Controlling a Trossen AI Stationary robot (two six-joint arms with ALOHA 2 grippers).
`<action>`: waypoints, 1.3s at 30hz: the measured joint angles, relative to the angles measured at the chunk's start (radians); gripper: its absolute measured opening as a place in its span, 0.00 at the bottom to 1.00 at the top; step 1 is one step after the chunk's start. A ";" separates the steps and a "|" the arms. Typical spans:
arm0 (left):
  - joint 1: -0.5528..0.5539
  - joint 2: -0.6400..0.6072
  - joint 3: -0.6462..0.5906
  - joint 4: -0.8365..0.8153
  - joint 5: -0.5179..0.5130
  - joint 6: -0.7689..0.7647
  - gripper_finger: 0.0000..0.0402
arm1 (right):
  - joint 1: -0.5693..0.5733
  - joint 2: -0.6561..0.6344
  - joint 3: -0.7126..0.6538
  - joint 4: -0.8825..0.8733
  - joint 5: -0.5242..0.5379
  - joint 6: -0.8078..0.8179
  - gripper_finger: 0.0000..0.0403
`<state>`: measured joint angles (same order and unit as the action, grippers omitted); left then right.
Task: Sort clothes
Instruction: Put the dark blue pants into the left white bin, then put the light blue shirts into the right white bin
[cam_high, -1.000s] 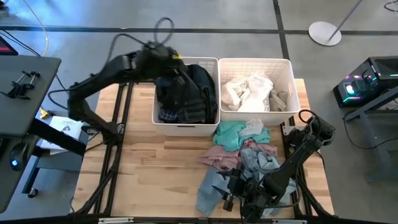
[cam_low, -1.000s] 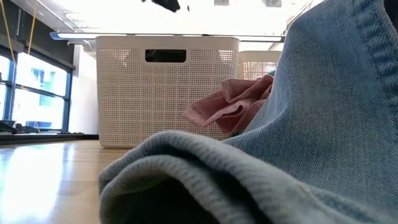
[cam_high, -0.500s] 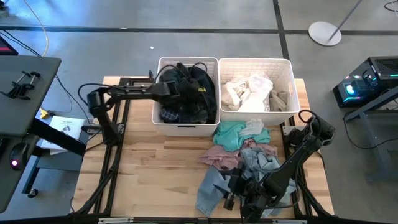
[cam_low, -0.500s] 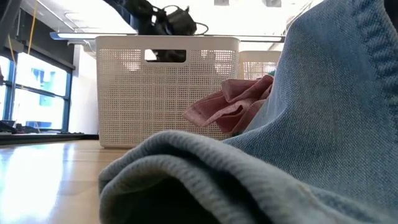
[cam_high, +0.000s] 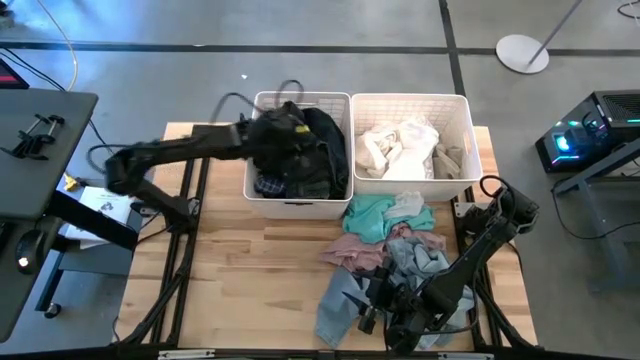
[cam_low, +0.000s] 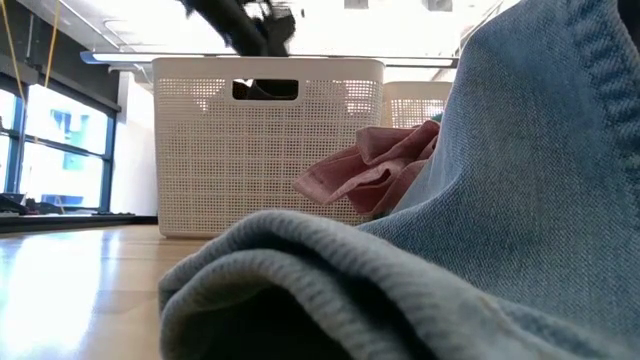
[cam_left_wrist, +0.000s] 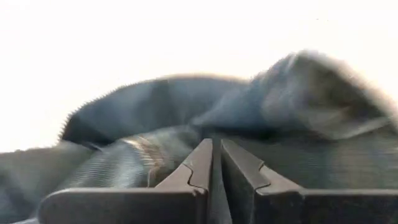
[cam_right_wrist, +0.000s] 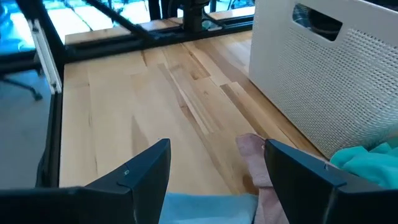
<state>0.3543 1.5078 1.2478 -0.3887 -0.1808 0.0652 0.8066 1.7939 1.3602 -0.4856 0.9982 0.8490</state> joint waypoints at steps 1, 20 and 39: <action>-0.008 -0.041 0.000 -0.004 0.000 0.005 0.06 | 0.000 0.000 0.000 -0.001 -0.008 -0.015 0.62; -0.416 -0.540 -0.222 -0.205 -0.086 -0.247 0.34 | -0.144 -0.116 0.001 -0.579 -0.348 0.141 0.62; -0.761 -0.557 -0.562 0.223 -0.218 -0.386 0.34 | -0.574 0.101 0.000 -0.634 -0.716 0.023 0.28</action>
<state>-0.4064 0.9508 0.6861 -0.1662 -0.3989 -0.3212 0.2322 1.8948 1.3602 -1.1196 0.2825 0.8723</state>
